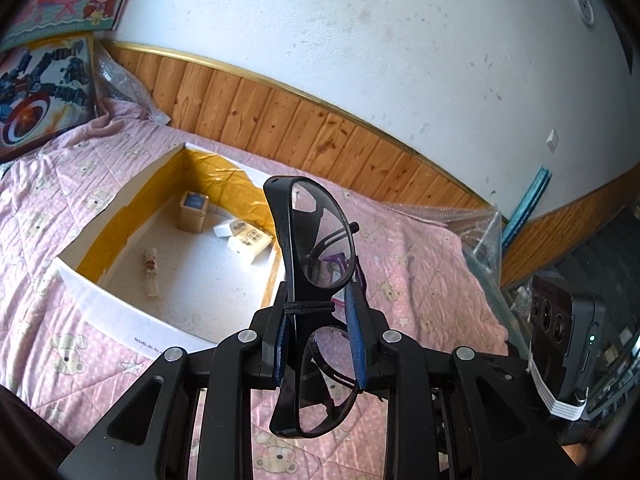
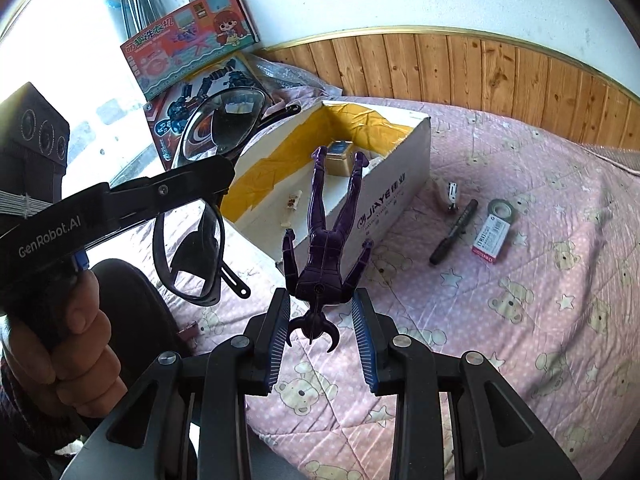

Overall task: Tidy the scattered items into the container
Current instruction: 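Lift the glasses and purple figure and carry both over the white box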

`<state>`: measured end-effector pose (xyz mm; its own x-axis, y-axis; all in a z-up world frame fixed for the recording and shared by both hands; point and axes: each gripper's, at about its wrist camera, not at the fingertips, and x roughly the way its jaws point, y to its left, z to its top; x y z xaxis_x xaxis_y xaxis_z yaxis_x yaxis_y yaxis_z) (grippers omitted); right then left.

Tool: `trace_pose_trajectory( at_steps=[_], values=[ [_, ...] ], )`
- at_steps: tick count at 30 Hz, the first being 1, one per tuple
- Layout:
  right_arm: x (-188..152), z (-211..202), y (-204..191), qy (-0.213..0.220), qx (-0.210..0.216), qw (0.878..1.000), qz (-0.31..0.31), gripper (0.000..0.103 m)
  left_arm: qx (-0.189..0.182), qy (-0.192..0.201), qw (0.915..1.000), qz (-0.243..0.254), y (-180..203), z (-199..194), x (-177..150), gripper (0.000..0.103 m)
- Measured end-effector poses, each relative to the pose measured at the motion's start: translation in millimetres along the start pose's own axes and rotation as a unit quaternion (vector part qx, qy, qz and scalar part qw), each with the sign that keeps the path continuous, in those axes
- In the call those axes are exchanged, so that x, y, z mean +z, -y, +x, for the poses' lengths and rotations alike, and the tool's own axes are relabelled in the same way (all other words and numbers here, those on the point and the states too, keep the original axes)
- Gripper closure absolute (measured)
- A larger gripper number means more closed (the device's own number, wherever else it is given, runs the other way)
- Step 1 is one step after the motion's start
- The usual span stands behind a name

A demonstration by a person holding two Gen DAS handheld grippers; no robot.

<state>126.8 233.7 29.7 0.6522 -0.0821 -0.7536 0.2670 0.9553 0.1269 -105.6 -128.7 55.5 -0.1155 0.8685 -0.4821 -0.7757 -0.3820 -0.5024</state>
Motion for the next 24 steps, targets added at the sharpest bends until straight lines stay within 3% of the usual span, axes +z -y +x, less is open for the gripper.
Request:
trace_pose_trajectory(
  at_steps=[24],
  values=[
    [65, 20, -36, 0.023, 0.000, 0.999, -0.042, 0.070, 0.032, 0.041, 0.9986, -0.012, -43, -21, 51, 0.077]
  ],
)
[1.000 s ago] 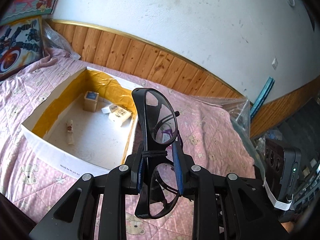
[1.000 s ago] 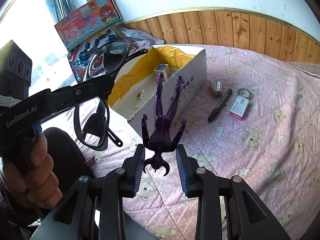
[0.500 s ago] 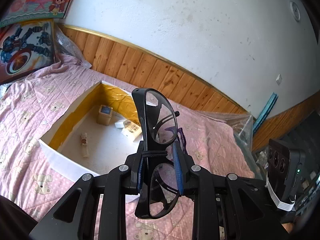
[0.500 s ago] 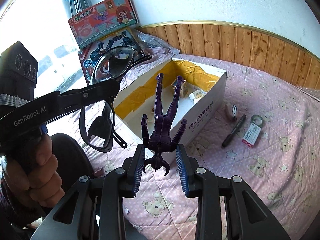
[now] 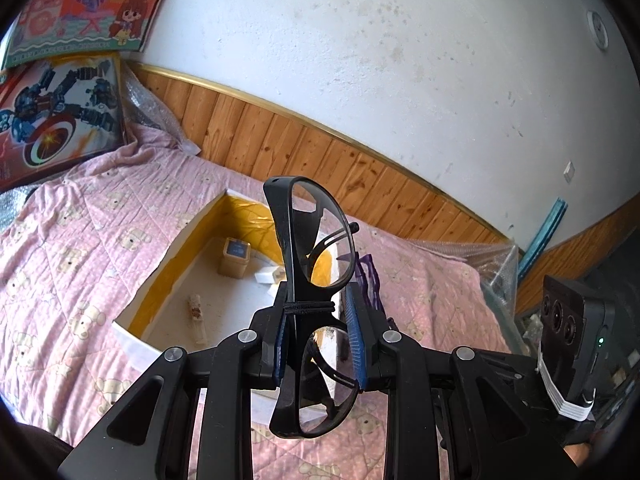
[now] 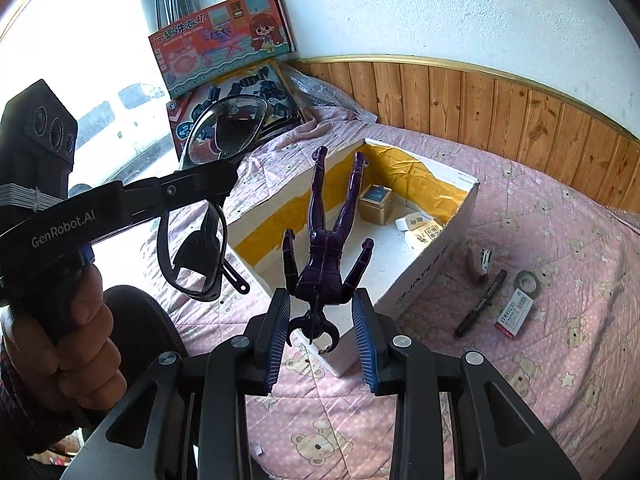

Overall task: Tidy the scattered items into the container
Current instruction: 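Lift the glasses and purple figure and carry both over the white box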

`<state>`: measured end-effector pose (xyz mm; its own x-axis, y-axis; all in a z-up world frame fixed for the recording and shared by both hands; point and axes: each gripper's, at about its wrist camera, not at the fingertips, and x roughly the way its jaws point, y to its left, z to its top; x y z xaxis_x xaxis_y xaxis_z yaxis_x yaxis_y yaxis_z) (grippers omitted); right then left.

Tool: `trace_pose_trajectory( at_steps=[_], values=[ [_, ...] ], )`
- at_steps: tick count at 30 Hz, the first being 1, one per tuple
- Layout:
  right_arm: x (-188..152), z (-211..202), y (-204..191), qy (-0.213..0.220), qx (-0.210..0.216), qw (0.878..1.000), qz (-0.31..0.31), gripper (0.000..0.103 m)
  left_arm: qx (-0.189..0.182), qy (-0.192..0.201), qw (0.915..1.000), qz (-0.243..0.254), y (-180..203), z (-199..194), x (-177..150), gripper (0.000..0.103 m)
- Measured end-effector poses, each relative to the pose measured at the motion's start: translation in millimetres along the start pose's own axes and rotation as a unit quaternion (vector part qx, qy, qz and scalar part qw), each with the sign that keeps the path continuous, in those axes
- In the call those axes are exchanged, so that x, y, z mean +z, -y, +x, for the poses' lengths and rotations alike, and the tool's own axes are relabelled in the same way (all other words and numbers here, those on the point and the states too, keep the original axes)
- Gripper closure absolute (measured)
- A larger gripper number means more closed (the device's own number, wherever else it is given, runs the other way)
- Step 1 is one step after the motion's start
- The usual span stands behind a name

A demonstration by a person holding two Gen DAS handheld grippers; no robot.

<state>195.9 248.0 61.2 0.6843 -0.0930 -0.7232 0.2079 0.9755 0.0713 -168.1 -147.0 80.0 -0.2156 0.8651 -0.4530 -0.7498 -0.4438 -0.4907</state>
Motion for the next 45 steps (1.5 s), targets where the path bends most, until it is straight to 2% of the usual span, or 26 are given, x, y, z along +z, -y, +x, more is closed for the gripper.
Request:
trace_pose_trajectory(
  at_steps=[9, 21, 31, 45],
  values=[
    [19, 23, 6, -0.010, -0.009, 1.000, -0.001, 0.070, 0.022, -0.012, 0.9997, 0.003, -16, 20, 19, 0.077],
    [41, 65, 26, -0.053, -0.028, 0.998, -0.005, 0.070, 0.044, -0.086, 0.9952, -0.018, -35, 72, 23, 0.077],
    [56, 110, 41, -0.110, -0.042, 0.993, -0.011, 0.070, 0.073, -0.144, 0.9857, -0.048, -50, 109, 24, 0.077],
    [65, 166, 70, -0.199, -0.064, 0.978, -0.007, 0.070, 0.101, -0.220, 0.9655, -0.097, -68, 157, 10, 0.077]
  ],
)
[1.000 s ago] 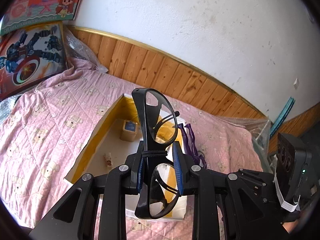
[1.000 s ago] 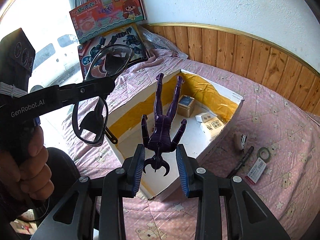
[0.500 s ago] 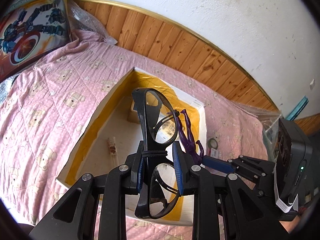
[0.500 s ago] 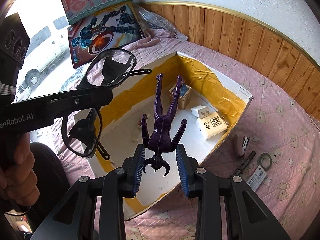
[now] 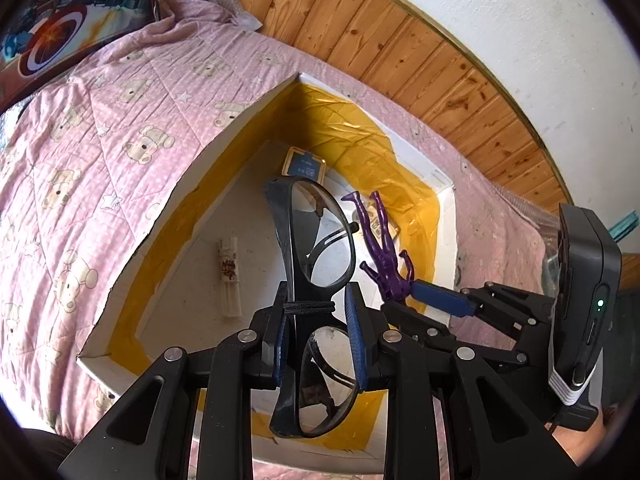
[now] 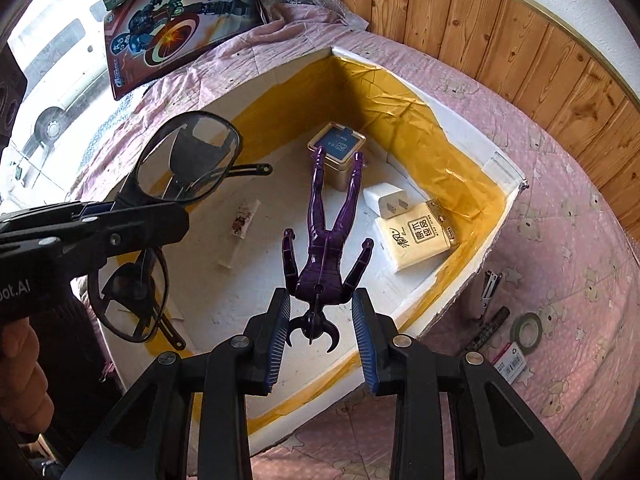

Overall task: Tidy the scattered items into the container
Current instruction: 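Lift the glasses and purple figure and carry both over the white box, then open both tools to drop the glasses and figure into the box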

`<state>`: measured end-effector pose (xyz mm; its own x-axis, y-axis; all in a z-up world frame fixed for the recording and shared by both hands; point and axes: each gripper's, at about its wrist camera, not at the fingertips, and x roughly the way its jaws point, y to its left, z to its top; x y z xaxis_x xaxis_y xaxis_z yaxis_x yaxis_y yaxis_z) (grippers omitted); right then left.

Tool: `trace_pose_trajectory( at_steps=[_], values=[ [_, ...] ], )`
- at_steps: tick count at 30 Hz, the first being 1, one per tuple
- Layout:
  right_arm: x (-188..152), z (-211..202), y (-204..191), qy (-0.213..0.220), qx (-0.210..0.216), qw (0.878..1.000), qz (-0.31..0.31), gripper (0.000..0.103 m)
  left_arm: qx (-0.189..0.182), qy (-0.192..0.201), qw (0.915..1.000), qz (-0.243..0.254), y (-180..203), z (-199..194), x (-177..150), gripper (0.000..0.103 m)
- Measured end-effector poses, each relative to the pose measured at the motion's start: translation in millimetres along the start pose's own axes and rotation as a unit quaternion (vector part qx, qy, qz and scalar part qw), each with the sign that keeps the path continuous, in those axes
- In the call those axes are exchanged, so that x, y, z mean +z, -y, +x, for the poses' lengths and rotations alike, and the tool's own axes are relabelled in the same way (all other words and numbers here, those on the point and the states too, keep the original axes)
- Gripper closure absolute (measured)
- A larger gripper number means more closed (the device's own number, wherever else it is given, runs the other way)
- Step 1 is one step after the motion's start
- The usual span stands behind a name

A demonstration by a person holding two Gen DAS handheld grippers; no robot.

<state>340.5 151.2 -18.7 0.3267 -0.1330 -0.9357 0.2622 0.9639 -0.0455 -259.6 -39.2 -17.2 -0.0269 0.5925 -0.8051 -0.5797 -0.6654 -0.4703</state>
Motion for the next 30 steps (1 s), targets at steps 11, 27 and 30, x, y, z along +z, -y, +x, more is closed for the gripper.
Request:
trace_pose_trajectory(
  at_steps=[11, 27, 30],
  values=[
    [17, 30, -6, -0.077, -0.008, 0.996, -0.035, 0.069, 0.015, -0.059, 0.9979, -0.019, -7, 34, -4, 0.077],
    [20, 39, -13, -0.124, -0.043, 0.989, -0.071, 0.069, 0.029, -0.100, 0.9940, -0.033, -17, 52, -8, 0.074],
    [20, 37, -13, -0.124, -0.041, 0.989, -0.069, 0.066, 0.029, -0.096, 0.9944, -0.033, -18, 48, -6, 0.063]
  ],
)
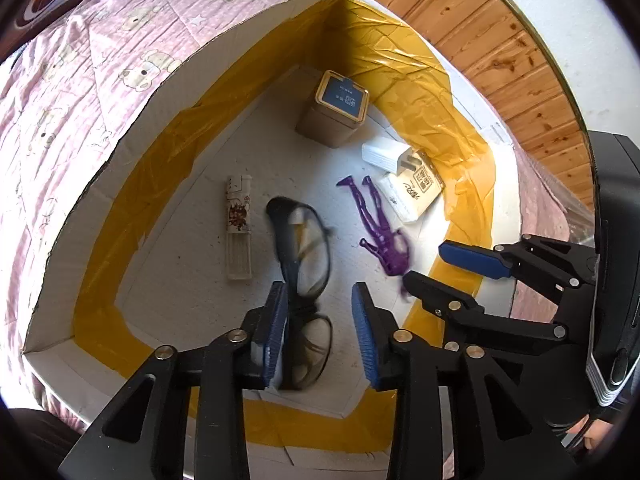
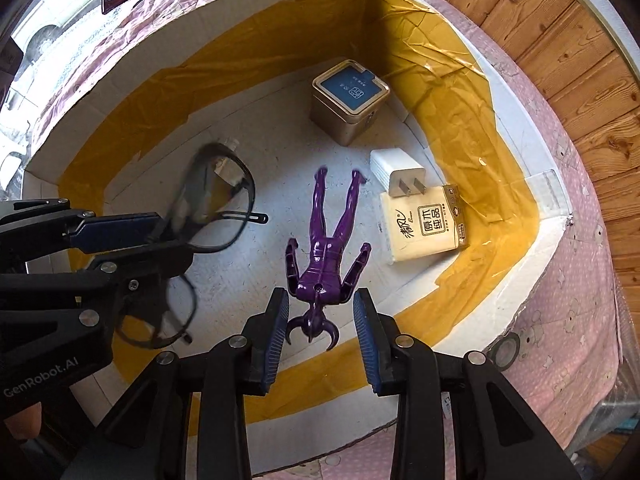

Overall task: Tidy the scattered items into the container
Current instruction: 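Open both tools to drop the glasses and figure into the box, then withdraw both tools from the box toward the marker and card box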

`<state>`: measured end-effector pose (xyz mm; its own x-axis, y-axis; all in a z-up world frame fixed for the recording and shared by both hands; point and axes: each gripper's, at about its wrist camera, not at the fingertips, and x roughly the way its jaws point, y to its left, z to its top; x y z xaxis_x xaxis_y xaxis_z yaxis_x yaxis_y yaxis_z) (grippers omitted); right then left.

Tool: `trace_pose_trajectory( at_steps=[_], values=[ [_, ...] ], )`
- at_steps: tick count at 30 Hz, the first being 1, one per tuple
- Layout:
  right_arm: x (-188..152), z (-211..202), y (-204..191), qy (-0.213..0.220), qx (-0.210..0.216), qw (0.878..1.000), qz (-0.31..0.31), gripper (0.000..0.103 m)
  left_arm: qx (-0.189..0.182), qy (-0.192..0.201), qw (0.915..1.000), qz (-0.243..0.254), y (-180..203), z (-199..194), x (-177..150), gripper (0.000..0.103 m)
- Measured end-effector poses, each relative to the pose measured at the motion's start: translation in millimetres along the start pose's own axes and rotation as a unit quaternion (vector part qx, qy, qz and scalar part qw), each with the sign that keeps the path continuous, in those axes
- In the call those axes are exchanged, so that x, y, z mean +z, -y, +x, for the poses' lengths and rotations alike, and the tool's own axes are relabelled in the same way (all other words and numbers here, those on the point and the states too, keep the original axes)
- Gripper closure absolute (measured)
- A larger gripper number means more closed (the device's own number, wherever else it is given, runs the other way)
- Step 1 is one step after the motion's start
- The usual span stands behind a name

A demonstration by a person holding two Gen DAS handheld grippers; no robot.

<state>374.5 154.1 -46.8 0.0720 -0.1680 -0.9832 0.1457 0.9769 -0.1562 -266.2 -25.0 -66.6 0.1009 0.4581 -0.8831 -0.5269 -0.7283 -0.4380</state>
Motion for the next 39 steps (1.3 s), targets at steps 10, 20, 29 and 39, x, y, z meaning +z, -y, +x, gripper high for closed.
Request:
trace_pose_trajectory(
  at_steps=[10, 20, 29, 39],
  values=[
    [-11, -17, 2, 0.027, 0.013, 0.999, 0.020, 0.064, 0.009, 0.016, 0.9998, 0.000, -7, -18, -6, 0.060],
    [-25, -38, -6, 0.082, 0.019, 0.996, 0.026, 0.064, 0.023, 0.043, 0.9984, 0.027, 2, -39, -24, 0.060],
    [-63, -79, -23, 0.196, 0.046, 0.979, 0.041, 0.064, 0.055, 0.141, 0.9827, 0.107, 16, -81, -54, 0.060],
    [-124, -112, -28, 0.306, 0.056, 0.948, 0.066, 0.063, 0.022, 0.233, 0.9536, 0.189, 37, -119, -111, 0.060]
  ],
)
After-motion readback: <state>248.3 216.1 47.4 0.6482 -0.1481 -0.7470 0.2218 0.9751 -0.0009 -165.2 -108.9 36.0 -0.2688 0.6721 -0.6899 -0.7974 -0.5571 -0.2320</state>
